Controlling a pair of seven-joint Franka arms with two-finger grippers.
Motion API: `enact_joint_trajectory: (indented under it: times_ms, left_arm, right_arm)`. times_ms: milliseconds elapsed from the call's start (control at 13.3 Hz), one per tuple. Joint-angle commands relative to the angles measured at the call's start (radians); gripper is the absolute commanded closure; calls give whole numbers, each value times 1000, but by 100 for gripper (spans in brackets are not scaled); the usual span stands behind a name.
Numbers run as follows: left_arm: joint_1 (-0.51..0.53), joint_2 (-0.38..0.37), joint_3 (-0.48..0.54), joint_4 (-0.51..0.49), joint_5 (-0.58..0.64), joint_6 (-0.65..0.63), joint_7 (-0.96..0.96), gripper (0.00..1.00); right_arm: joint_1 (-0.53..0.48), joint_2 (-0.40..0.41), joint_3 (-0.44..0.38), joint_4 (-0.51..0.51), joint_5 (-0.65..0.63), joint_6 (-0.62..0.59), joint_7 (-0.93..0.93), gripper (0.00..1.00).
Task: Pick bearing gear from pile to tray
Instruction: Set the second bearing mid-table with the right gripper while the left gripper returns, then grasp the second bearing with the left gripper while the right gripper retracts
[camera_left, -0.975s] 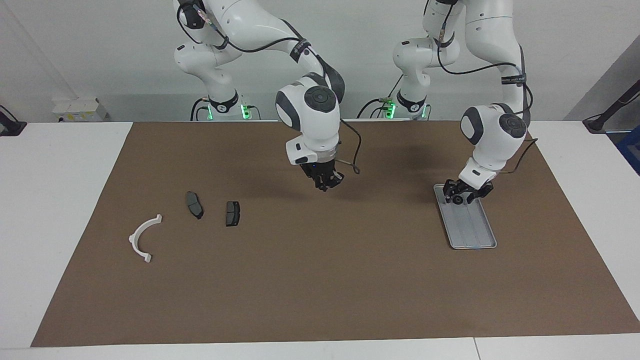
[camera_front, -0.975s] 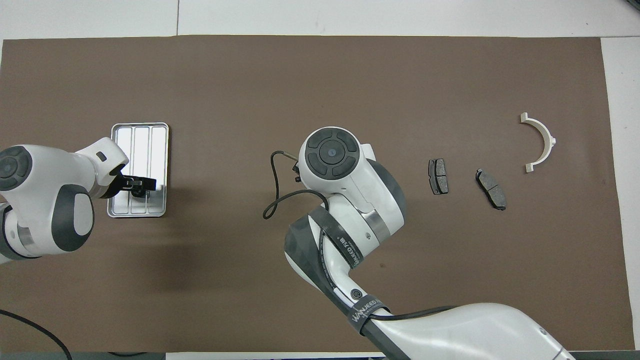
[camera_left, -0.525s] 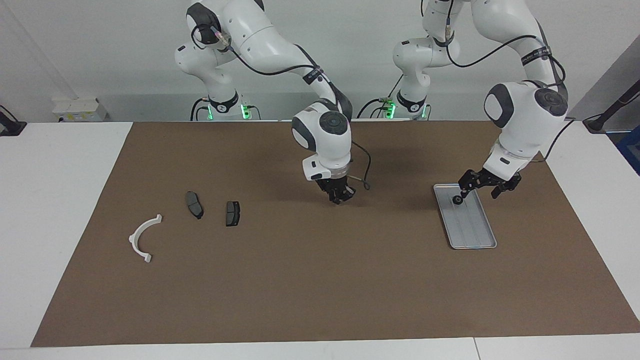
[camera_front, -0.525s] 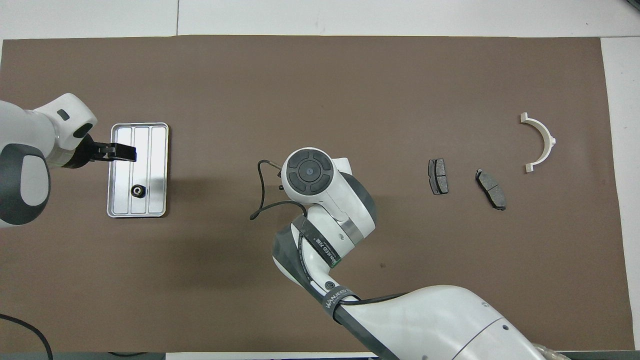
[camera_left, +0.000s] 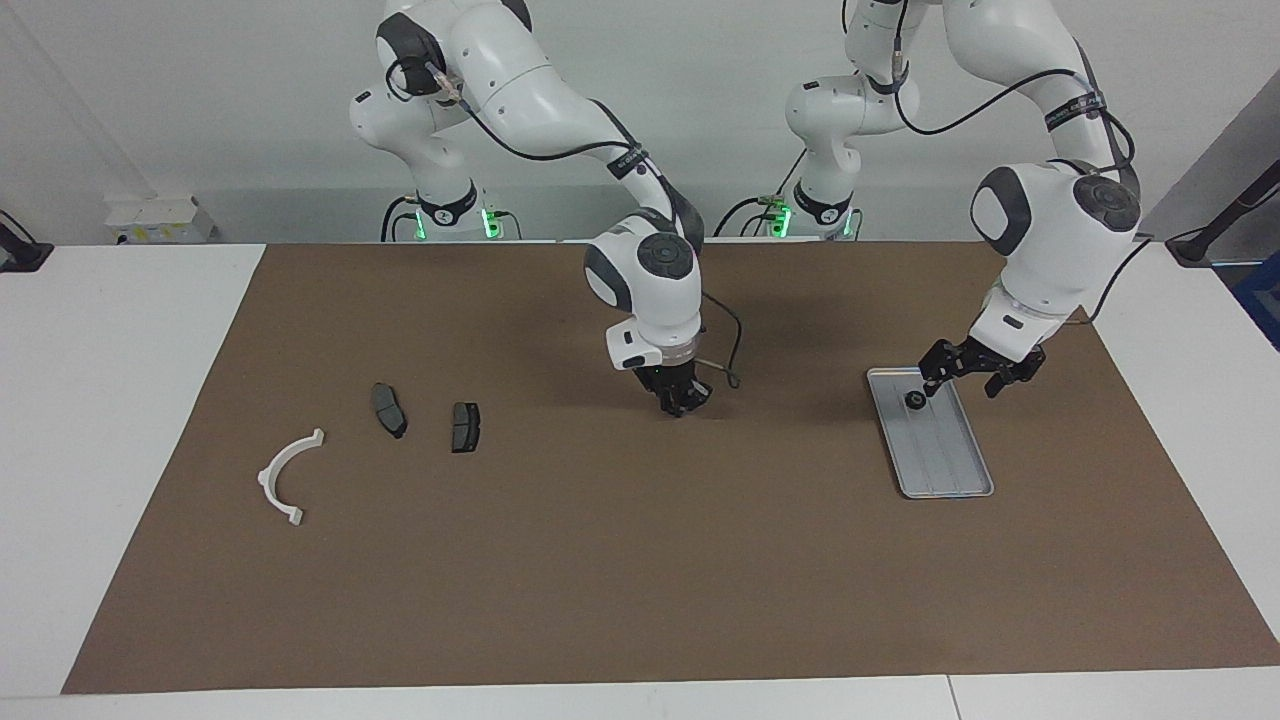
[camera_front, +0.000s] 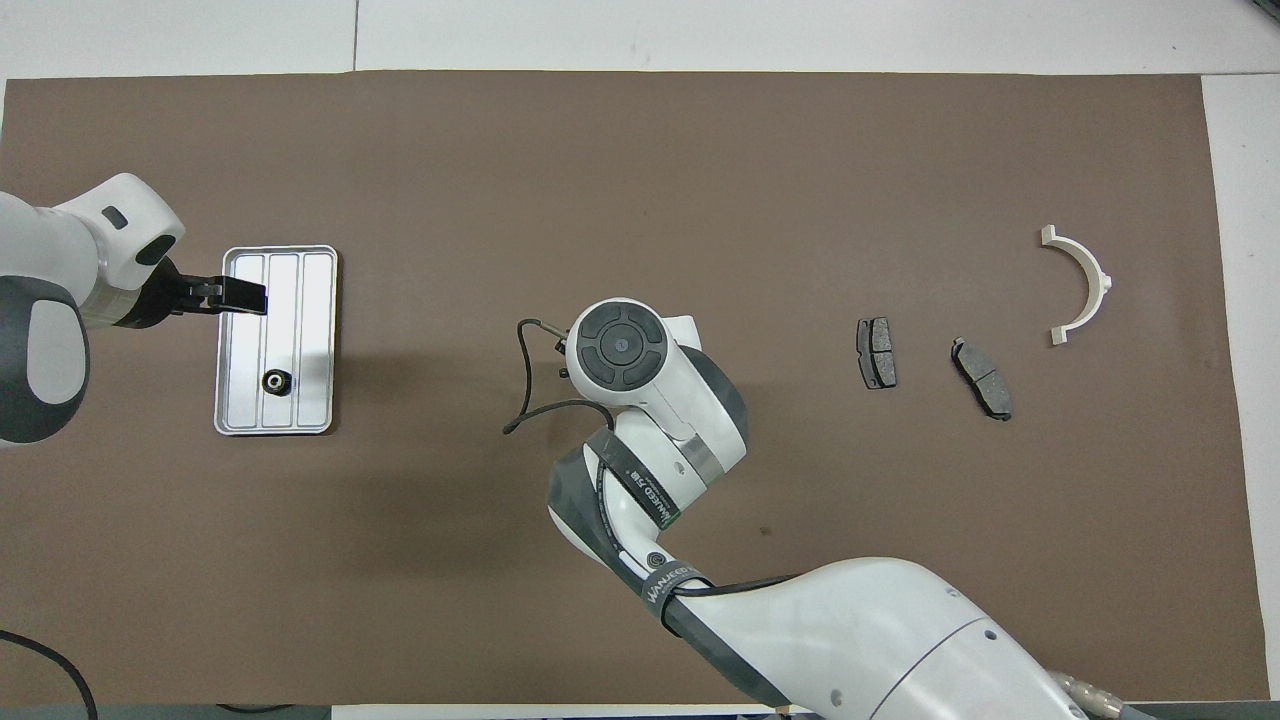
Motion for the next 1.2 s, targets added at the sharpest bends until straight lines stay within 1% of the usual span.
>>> enact_joint_trajectory:
  times_ms: [0, 75, 150, 225, 375, 450, 525, 675, 900, 1050, 1125]
  left_arm:
    - [-10, -6, 9, -11, -12, 0, -7, 0]
    - [-12, -6, 9, -11, -12, -1, -9, 0]
    - [-15, -6, 7, -12, -12, -4, -10, 0]
    - [-47, -9, 9, -20, -12, -3, -44, 0]
    - [-154, -14, 9, -51, -2, 40, -235, 0]
    - [-221, -18, 9, -58, -2, 54, -326, 0]
    - [-283, -17, 9, -58, -2, 66, -431, 6]
    - [-387, -12, 9, -55, -2, 112, -576, 5]
    - [-538, 3, 9, -51, 6, 151, -763, 5]
    - [-604, 37, 9, -48, 82, 186, -893, 5]
    - [-631, 61, 9, -46, 93, 196, -929, 5]
  right_arm:
    - [-22, -3, -1, 12, -18, 0, 32, 0]
    - [-36, -7, -4, 33, -20, -16, 23, 0]
    - [-62, -12, -4, 58, -21, -60, 18, 0]
    - [-91, -24, -4, 93, -21, -119, -3, 0]
    - [-159, -61, -1, 154, -4, -245, -125, 0]
    - [-194, -85, 2, 167, -3, -291, -190, 0]
    - [-226, -114, 2, 168, -3, -324, -260, 0]
    - [-287, -154, 2, 167, 0, -365, -418, 0]
    - [-396, -187, 2, 167, 0, -404, -668, 0]
    - [-458, -198, 2, 167, 0, -422, -830, 0]
    - [-482, -205, 2, 162, 0, -428, -888, 0]
